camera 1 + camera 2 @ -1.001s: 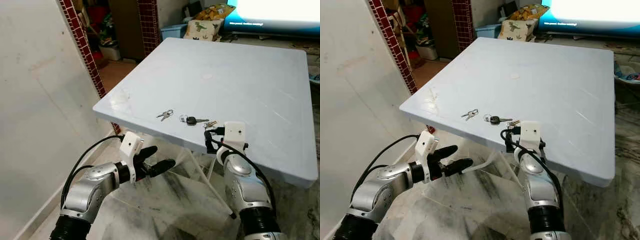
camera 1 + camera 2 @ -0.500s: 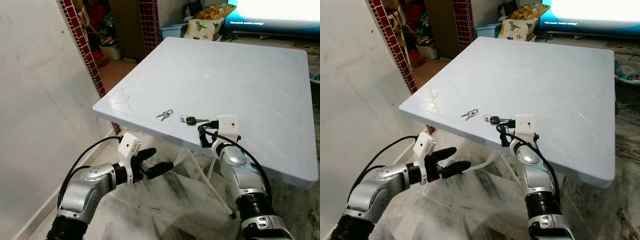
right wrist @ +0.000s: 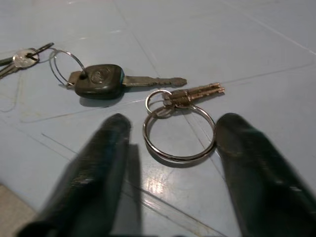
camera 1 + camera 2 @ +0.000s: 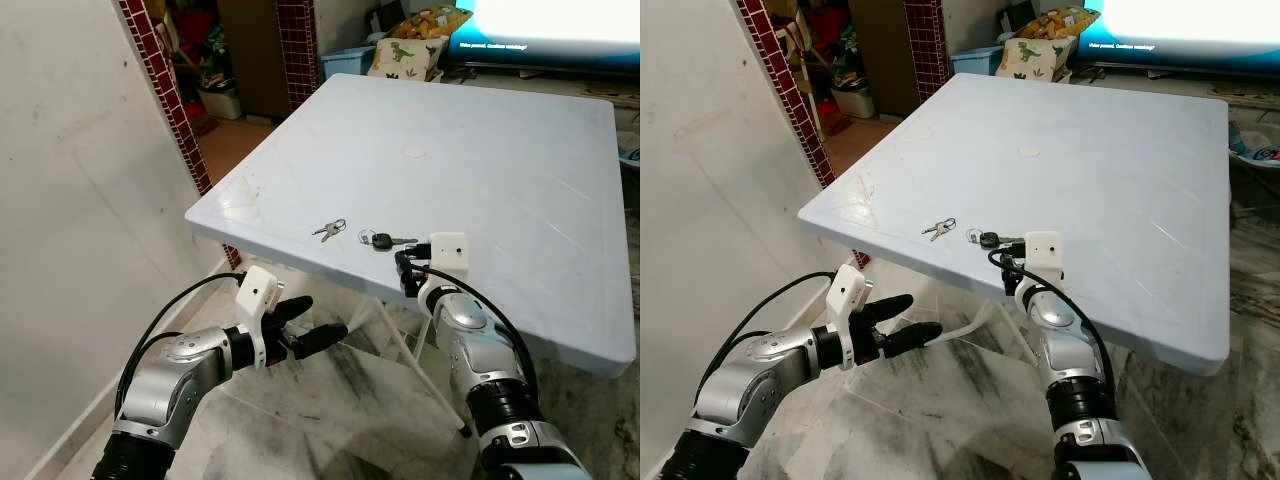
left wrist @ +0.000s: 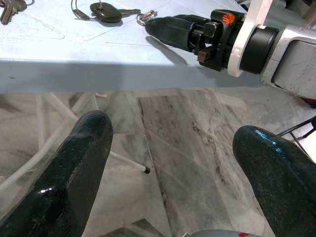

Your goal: Hang keys on a hook

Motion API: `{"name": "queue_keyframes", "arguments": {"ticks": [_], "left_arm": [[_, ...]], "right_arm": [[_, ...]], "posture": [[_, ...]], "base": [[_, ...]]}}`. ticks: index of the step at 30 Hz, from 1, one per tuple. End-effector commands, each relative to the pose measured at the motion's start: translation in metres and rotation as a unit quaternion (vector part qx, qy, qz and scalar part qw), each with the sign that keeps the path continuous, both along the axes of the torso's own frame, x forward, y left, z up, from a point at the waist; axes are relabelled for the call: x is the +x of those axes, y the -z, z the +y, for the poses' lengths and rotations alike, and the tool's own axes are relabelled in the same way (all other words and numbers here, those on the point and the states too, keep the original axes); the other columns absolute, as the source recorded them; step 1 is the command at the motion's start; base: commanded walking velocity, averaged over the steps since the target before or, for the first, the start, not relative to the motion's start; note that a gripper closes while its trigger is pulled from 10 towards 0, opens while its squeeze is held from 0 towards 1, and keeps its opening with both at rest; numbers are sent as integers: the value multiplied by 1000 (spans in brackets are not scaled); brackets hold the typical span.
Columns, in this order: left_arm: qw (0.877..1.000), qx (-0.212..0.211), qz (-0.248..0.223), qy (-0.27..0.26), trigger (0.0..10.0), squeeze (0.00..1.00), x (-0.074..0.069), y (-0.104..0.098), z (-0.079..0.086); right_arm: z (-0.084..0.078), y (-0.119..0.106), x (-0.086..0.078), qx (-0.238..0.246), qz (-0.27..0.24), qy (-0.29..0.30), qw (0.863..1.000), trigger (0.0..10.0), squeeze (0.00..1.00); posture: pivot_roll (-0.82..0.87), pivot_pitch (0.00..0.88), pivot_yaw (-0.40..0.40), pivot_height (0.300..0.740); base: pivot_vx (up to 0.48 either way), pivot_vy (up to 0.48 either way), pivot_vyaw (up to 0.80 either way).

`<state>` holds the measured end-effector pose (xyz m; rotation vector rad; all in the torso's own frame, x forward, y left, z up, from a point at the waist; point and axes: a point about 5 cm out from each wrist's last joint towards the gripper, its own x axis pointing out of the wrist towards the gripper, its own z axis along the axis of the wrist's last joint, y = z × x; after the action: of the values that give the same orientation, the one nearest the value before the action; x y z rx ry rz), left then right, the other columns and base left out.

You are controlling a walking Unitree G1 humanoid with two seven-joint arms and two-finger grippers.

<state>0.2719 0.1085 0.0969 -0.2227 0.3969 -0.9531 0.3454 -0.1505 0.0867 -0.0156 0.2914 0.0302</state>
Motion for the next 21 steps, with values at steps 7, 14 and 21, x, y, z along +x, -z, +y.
{"name": "queue_keyframes", "arguments": {"ticks": [7,14,21], "left_arm": [[1000,10,-7,1,10000,0,-2,-2,1],[1000,13,-7,3,10000,0,-2,-1,1],[1000,16,-9,4,10000,0,-2,0,1]], "right_arm": [[5,2,1,-1,0,-2,1000,0,0],[3,5,1,-1,1,2,1000,0,0],[0,5,2,-5,-1,7,1000,0,0]], "posture": [[-44,0,117,740],[-44,0,118,740],[-45,0,121,740]], "base": [[0,0,0],[0,0,0],[0,0,0]]}}
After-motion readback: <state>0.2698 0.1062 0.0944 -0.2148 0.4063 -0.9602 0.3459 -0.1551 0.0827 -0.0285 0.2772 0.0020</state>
